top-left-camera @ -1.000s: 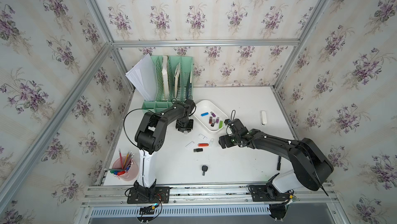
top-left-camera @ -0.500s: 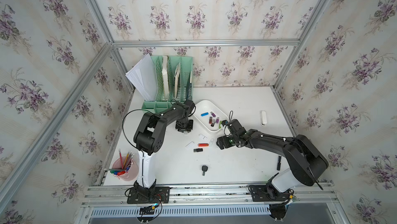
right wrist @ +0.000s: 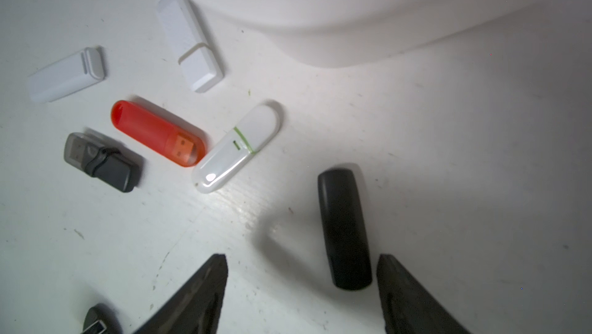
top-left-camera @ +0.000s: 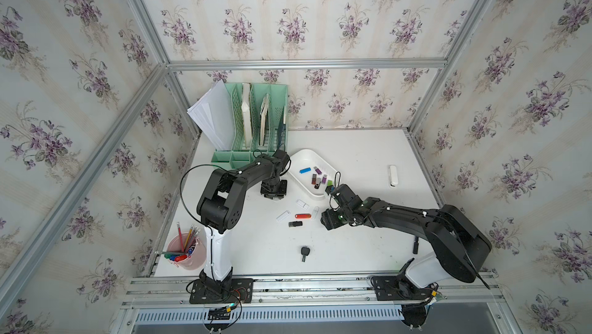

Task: Put the usb flash drive into the storage box
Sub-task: Pick up the USB flash from the center of the board.

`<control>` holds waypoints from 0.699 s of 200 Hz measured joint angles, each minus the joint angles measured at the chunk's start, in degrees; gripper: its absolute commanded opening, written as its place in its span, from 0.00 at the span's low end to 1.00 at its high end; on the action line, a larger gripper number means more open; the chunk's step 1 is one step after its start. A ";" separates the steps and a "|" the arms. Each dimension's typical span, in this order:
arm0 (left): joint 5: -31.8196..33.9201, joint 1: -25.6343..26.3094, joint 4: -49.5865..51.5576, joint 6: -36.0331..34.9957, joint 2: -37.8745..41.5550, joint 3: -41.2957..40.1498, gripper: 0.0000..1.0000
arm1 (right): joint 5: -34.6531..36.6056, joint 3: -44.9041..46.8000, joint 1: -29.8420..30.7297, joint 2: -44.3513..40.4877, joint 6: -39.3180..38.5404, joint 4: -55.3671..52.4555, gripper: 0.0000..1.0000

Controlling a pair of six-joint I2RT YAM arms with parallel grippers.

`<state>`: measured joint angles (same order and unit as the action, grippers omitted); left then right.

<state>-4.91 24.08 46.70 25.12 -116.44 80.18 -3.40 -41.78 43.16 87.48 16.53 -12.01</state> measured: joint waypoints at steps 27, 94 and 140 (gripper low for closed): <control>-0.02 -0.04 -0.33 0.00 0.11 -0.28 0.39 | 3.78 -0.52 0.22 0.26 -0.02 -0.07 0.76; -0.33 -0.26 -0.50 0.00 -0.09 -0.48 0.39 | 5.73 -2.67 0.22 3.78 -1.53 -0.04 0.64; -0.44 -0.37 -0.81 0.00 0.00 -0.76 0.38 | 5.46 -2.34 0.33 4.04 -1.57 -0.07 0.51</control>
<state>-5.34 23.70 45.89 25.12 -116.44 79.42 2.07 -44.12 43.48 91.53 14.96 -12.08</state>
